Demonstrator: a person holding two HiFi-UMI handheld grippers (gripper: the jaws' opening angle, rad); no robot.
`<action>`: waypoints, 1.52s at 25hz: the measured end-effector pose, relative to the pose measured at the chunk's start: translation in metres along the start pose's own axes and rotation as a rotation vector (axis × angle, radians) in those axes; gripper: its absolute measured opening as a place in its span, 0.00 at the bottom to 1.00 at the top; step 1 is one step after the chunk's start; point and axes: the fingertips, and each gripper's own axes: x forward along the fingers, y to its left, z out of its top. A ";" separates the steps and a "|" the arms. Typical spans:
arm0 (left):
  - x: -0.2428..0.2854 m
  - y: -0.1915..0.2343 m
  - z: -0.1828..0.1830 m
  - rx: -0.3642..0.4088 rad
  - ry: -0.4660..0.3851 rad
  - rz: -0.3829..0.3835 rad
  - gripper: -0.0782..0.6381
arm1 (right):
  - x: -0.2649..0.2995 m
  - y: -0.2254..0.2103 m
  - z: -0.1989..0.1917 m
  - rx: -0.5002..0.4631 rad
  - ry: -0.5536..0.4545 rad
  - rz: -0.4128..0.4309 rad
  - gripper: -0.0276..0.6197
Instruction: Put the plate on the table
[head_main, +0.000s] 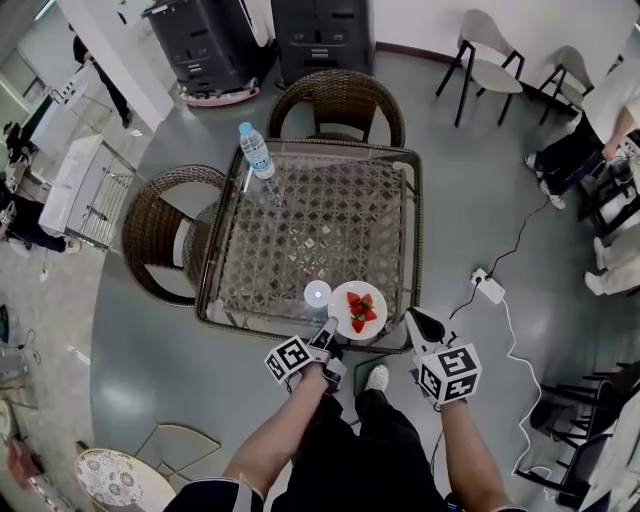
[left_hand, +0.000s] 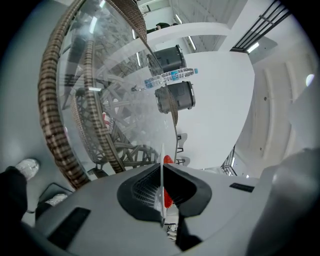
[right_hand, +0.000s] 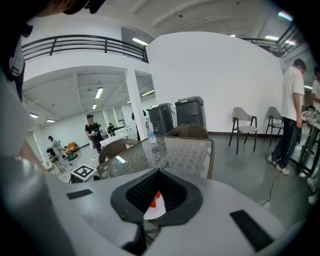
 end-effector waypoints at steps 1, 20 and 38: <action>0.000 0.000 0.000 0.001 0.000 0.003 0.13 | 0.000 0.000 0.000 0.000 0.000 0.000 0.05; 0.008 0.018 -0.005 0.232 0.117 0.375 0.15 | -0.003 0.004 0.000 0.023 -0.005 0.018 0.05; 0.005 0.019 0.003 0.407 0.155 0.567 0.29 | -0.011 0.003 0.016 0.027 -0.045 0.020 0.05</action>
